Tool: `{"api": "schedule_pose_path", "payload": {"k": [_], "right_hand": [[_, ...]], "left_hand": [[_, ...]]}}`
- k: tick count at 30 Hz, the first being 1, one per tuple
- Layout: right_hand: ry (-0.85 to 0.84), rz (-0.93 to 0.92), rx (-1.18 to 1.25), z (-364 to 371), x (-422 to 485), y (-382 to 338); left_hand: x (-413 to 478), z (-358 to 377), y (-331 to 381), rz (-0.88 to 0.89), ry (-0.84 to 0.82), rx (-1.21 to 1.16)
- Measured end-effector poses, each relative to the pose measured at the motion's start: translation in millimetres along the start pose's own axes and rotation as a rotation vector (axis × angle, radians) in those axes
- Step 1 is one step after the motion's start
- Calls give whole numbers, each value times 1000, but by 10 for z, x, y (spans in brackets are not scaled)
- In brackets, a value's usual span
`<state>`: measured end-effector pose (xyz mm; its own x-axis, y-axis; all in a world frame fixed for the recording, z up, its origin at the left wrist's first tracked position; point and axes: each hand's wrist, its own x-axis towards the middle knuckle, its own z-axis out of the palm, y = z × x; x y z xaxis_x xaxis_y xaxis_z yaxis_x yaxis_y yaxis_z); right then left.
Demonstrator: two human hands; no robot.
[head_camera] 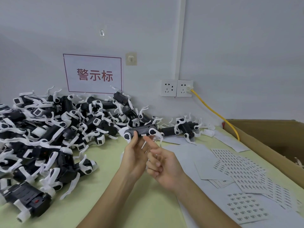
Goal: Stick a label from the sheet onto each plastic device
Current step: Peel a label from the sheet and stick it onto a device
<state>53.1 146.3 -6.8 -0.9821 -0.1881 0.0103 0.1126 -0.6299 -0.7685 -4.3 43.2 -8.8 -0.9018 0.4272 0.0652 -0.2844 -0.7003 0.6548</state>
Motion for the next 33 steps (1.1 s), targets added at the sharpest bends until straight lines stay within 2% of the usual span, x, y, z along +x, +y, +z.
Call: {"api": "schedule_pose_path", "payload": {"k": [6, 21, 33], "right_hand": [[20, -19, 6, 1, -3, -14], [91, -69, -38, 13, -9, -36], [104, -67, -43, -5, -7, -24]], "left_hand": [[-48, 54, -7, -104, 24, 67], [-171, 153, 21, -78, 30, 200], [-136, 140, 19, -47, 66, 186]]}}
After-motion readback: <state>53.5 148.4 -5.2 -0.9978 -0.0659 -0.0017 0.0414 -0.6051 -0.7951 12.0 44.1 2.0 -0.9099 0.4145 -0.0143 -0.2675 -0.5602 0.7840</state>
